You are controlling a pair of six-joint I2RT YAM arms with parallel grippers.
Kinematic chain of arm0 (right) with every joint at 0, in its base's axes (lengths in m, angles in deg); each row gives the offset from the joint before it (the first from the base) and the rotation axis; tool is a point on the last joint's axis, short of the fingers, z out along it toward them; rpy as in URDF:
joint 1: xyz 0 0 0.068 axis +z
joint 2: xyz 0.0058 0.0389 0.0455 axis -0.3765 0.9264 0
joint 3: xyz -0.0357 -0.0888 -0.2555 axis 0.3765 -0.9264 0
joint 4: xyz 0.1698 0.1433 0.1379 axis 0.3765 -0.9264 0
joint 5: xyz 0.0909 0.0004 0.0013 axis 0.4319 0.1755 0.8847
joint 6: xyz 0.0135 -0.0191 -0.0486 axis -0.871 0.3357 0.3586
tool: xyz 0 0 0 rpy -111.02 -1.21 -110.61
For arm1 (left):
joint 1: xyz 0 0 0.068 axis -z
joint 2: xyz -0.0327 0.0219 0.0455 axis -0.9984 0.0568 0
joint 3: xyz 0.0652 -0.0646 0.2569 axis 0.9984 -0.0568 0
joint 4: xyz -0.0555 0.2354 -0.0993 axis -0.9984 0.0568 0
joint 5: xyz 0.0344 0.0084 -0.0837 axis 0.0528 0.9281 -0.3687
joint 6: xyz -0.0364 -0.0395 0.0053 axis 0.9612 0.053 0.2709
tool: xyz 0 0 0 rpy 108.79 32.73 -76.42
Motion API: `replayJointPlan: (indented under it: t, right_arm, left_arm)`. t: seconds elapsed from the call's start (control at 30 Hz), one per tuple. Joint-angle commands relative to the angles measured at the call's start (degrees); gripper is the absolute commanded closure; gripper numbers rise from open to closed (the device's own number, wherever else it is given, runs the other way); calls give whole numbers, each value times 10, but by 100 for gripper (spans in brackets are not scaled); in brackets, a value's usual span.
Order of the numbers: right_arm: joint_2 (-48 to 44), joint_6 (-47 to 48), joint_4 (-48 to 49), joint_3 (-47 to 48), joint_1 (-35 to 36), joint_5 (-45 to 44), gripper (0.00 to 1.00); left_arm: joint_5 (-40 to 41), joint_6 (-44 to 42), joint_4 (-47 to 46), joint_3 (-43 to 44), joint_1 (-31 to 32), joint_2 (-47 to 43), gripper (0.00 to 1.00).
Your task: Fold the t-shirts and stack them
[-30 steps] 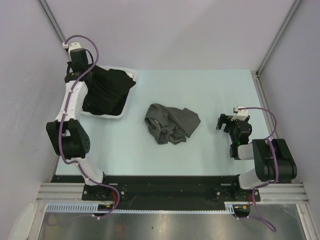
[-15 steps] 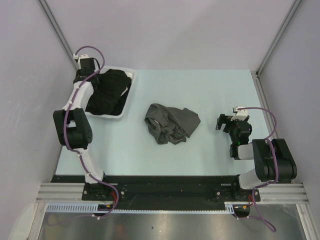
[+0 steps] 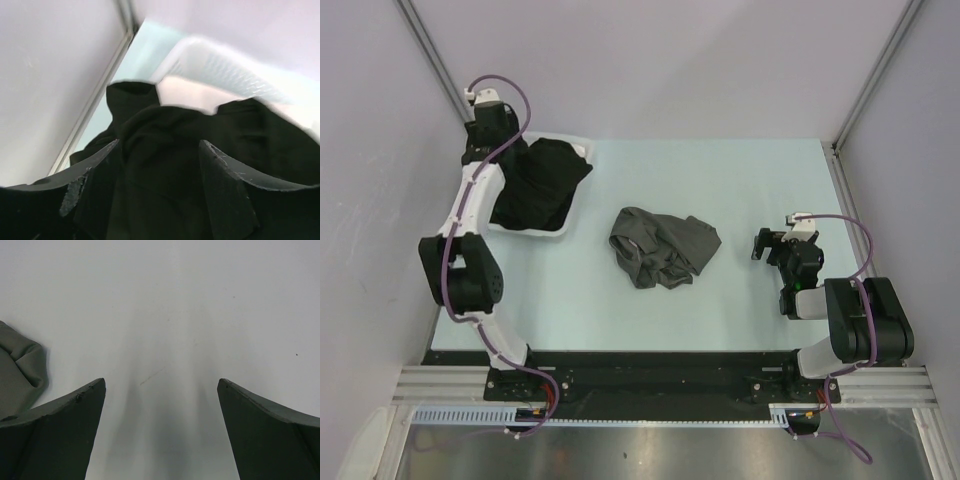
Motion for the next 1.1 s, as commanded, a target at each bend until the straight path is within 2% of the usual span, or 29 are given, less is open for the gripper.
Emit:
replayJointPlan:
  t: [0.0, 0.17, 0.27, 0.3, 0.37, 0.4, 0.43, 0.7, 0.97, 1.07]
  right_arm:
    - [-7, 5, 19, 13, -2, -1, 0]
    - [-7, 5, 19, 13, -3, -5, 0]
    - [-8, 7, 18, 13, -2, -7, 0]
    - [-7, 7, 17, 13, -2, -7, 0]
    - [-8, 7, 17, 12, -2, -11, 0]
    - [-8, 7, 18, 12, -1, -12, 0]
    - [-7, 7, 18, 12, -2, -13, 0]
    - [-8, 8, 19, 11, 0, -14, 0]
    - [-7, 5, 19, 12, -2, -7, 0]
    - [-7, 4, 19, 13, -2, 0, 0]
  left_arm:
    - [-7, -22, -27, 13, 15, -85, 30]
    - [-14, -21, -11, 21, 21, -123, 31]
    - [-28, -11, -2, 7, 27, -148, 44]
    - [-28, -6, -2, 1, 27, -152, 58]
    - [-25, 5, -30, -48, 29, -176, 76]
    - [-26, 10, -35, -64, 29, -181, 94]
    - [-28, 15, -36, -87, 28, -184, 100]
    - [-79, 60, -49, -133, 29, -147, 100]
    - [-111, 79, -39, -57, 28, -15, 100]
    - [-117, 95, 9, 14, 28, 70, 100]
